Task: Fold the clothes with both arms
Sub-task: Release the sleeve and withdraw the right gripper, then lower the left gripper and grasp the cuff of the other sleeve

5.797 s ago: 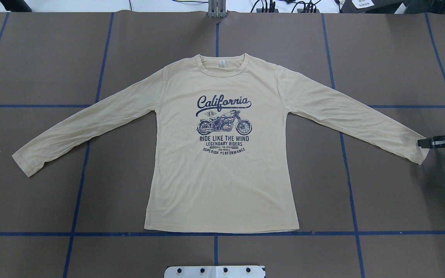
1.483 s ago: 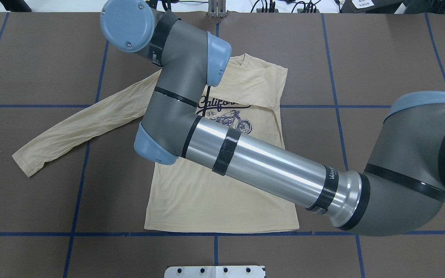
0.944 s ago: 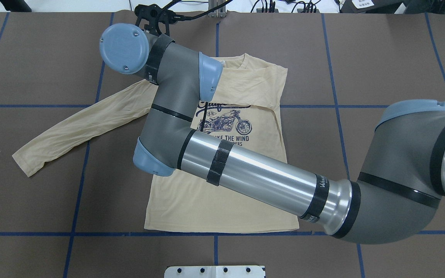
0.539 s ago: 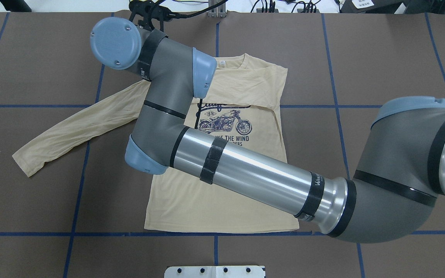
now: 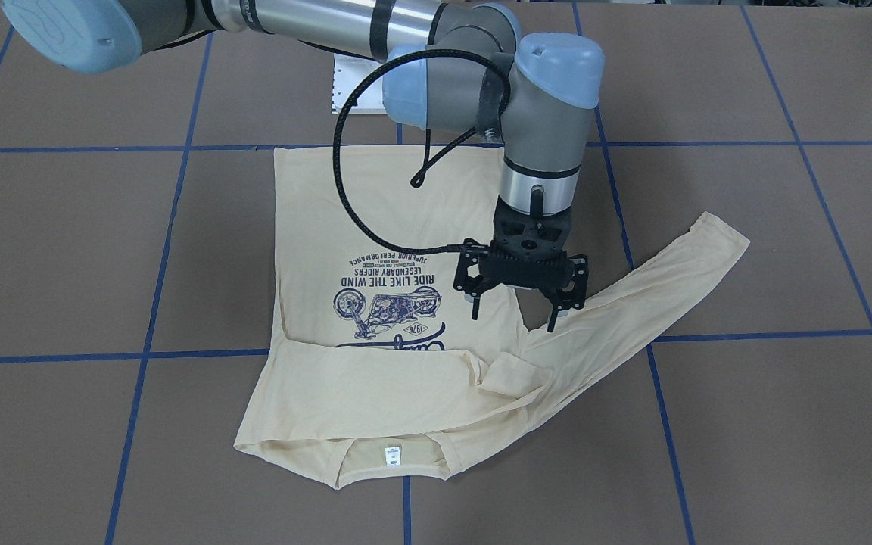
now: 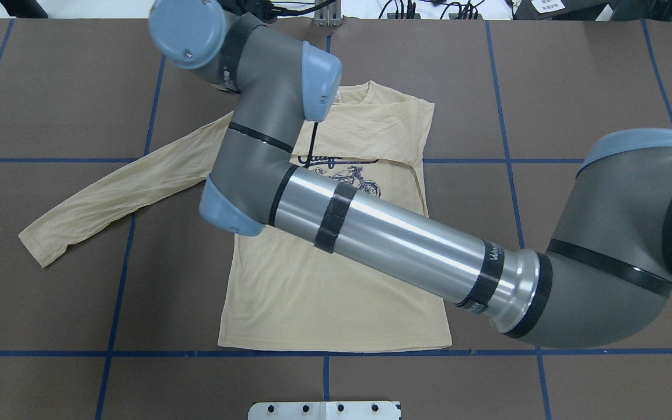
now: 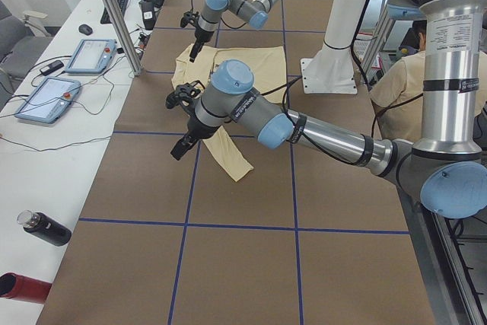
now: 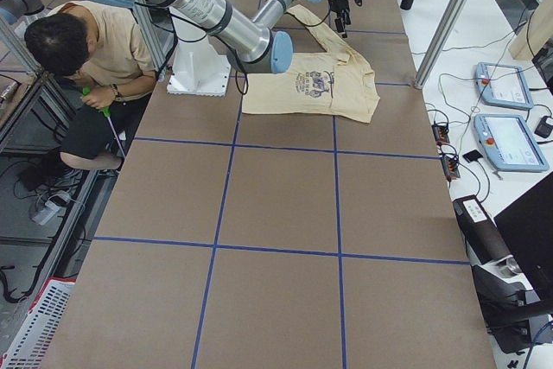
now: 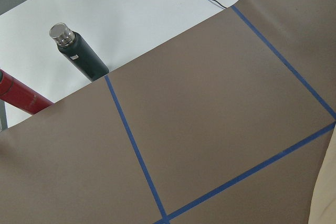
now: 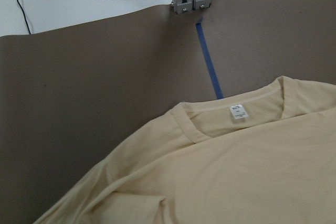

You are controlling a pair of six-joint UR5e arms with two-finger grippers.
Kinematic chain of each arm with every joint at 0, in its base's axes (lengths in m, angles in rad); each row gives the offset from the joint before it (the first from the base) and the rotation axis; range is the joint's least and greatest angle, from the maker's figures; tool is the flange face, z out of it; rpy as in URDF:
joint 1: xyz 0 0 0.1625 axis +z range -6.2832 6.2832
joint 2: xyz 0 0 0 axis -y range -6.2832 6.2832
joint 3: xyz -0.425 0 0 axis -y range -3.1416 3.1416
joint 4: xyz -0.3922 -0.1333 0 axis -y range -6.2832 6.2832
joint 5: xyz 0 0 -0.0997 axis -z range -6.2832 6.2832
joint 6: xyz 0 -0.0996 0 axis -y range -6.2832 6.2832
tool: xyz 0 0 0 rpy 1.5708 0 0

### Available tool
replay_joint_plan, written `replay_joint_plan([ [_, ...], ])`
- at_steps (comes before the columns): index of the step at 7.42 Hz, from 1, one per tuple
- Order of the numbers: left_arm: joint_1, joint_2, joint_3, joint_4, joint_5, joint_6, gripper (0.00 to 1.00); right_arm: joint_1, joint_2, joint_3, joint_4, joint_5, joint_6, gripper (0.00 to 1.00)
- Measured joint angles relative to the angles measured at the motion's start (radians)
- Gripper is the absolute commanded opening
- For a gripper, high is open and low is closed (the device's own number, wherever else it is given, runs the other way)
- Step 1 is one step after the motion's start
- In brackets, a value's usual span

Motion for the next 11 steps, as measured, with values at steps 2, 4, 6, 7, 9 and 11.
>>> replay_joint_plan([
  [2,0.087,0.020,0.007,-0.044,0.007,-0.073,1.00,0.096,-0.222,0.276,-0.083,0.119,-0.176,1.00],
  [4,0.214,0.084,0.020,-0.190,0.048,-0.243,1.00,0.217,-0.507,0.596,-0.153,0.241,-0.409,1.00],
  [6,0.319,0.144,0.074,-0.387,0.110,-0.422,1.00,0.334,-0.776,0.811,-0.161,0.344,-0.623,1.00],
  [7,0.357,0.157,0.122,-0.481,0.134,-0.485,0.99,0.380,-0.877,0.865,-0.144,0.382,-0.712,1.00],
  [9,0.497,0.163,0.184,-0.606,0.246,-0.657,0.91,0.481,-1.063,0.897,-0.022,0.480,-0.862,1.00],
  [11,0.598,0.163,0.222,-0.645,0.336,-0.759,0.77,0.572,-1.190,0.898,0.067,0.556,-0.962,1.00],
])
